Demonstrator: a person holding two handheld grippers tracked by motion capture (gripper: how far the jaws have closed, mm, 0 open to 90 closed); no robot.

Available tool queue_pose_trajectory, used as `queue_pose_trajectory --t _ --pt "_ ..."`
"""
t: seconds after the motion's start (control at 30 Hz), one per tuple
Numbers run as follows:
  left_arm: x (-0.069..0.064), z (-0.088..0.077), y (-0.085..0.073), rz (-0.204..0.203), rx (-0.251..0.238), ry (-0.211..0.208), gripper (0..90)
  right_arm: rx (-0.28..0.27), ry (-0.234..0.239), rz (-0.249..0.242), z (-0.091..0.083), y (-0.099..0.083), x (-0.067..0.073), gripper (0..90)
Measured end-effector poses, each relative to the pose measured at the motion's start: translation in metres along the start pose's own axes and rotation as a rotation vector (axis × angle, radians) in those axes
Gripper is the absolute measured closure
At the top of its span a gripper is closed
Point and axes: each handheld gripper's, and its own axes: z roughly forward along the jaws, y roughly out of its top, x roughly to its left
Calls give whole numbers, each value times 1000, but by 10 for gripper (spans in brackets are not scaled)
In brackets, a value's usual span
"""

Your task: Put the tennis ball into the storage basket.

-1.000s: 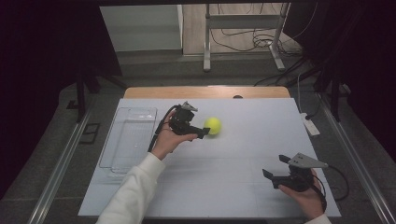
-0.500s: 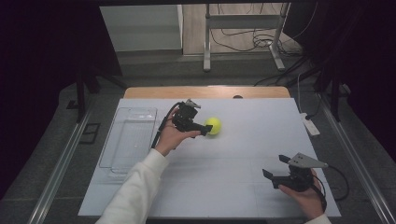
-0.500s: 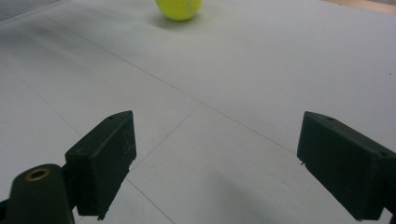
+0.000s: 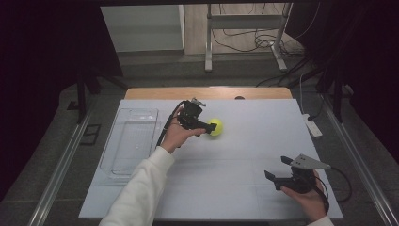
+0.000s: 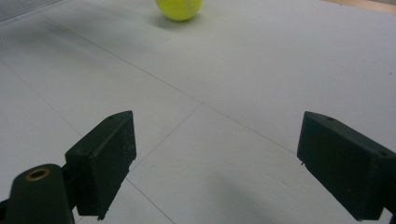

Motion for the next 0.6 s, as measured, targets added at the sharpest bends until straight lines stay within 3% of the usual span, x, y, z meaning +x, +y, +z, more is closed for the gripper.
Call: queue_pose_trajectory --t 0.27,0.6 --pt "1 7 4 -6 11 1 114 1 1 1 0 0 0 122" --pt "-4 20 11 31 10 -16 104 0 2 2 0 0 0 121"
